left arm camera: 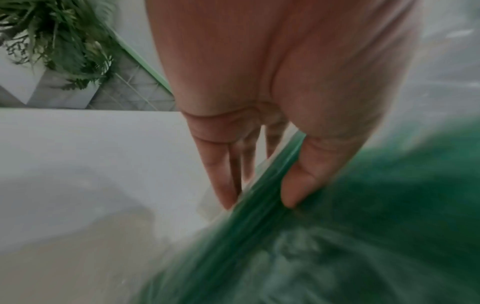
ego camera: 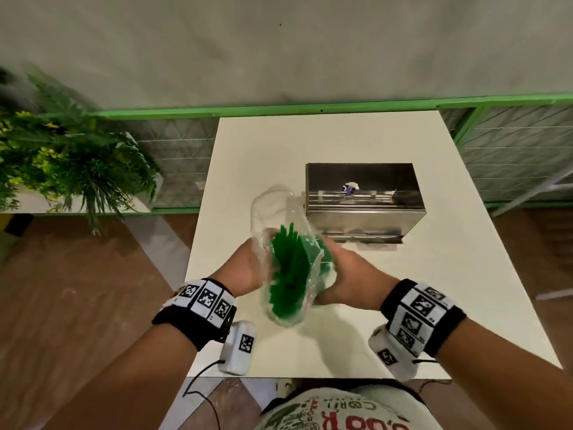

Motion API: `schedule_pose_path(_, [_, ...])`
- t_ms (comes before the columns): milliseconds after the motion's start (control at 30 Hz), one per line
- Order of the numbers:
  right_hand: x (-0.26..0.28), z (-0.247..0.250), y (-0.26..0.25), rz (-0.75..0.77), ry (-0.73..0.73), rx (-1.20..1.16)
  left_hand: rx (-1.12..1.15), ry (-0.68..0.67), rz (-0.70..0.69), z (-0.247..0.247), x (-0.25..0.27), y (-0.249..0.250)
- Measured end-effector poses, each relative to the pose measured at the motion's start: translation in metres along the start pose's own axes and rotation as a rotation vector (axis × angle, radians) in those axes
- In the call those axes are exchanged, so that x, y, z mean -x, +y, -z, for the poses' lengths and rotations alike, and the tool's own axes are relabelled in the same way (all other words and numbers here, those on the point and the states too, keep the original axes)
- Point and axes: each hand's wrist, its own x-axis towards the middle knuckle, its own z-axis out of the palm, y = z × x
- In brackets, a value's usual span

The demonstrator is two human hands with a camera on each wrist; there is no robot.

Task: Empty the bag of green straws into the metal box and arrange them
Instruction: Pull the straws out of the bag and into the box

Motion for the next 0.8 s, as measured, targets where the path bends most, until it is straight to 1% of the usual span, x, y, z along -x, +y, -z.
schedule_pose_path(67, [-0.004,-0.009,0.008,-0.051,0.048,-0.045,0.133,0.092,-0.002,-0.009,-0.006,-0.002])
schedule_pose_path(100, [-0.006,-0.009,0.012,-0.061,0.072,-0.107,0.168,0.097,-0.035,-0.011,-0.006,-0.003])
schedule_pose_path(167, [-0.012,-0.003,0.017,-0.055,0.136,-0.241,0.252,0.070,-0.059,-0.011,-0.004,-0.007])
schedule_pose_path(200, [-0.013,0.000,0.016,-0.054,0.166,-0.297,0.242,0.086,-0.065,-0.009,-0.001,-0.010])
schedule_pose_path(267, [-0.016,0.003,0.015,-0.047,0.192,-0.396,0.207,0.071,-0.120,-0.004,0.004,-0.015])
schedule_pose_path(333, [-0.016,0.000,0.016,-0.046,0.218,-0.427,0.232,0.002,-0.092,0.000,0.011,-0.019])
schedule_pose_path(367, [-0.016,-0.004,0.017,-0.043,0.229,-0.431,0.166,-0.047,-0.064,0.001,0.016,-0.023])
schedule_pose_path(433, [-0.016,-0.010,0.018,-0.056,0.239,-0.473,-0.102,-0.117,-0.003,-0.002,0.022,-0.028])
schedule_pose_path(467, [-0.016,-0.012,0.019,-0.065,0.234,-0.490,-0.151,-0.137,0.031,-0.006,0.023,-0.030])
schedule_pose_path(500, [-0.017,-0.013,0.017,-0.065,0.223,-0.496,-0.112,-0.140,0.042,-0.010,0.025,-0.028])
schedule_pose_path(533, [-0.017,-0.014,0.015,-0.059,0.211,-0.499,-0.028,-0.108,0.009,-0.016,0.027,-0.026])
schedule_pose_path(600, [-0.019,-0.014,0.010,0.010,0.198,-0.465,0.151,-0.024,-0.054,-0.021,0.030,-0.023])
schedule_pose_path(667, [-0.019,-0.017,0.011,0.081,0.200,-0.383,0.303,0.034,0.021,-0.025,0.029,-0.014])
schedule_pose_path(733, [-0.016,-0.022,0.019,0.116,0.145,-0.188,0.469,-0.120,0.067,-0.031,0.026,-0.015])
schedule_pose_path(800, [-0.013,-0.029,0.030,0.122,0.032,0.030,0.638,-0.181,0.144,-0.037,0.023,-0.014])
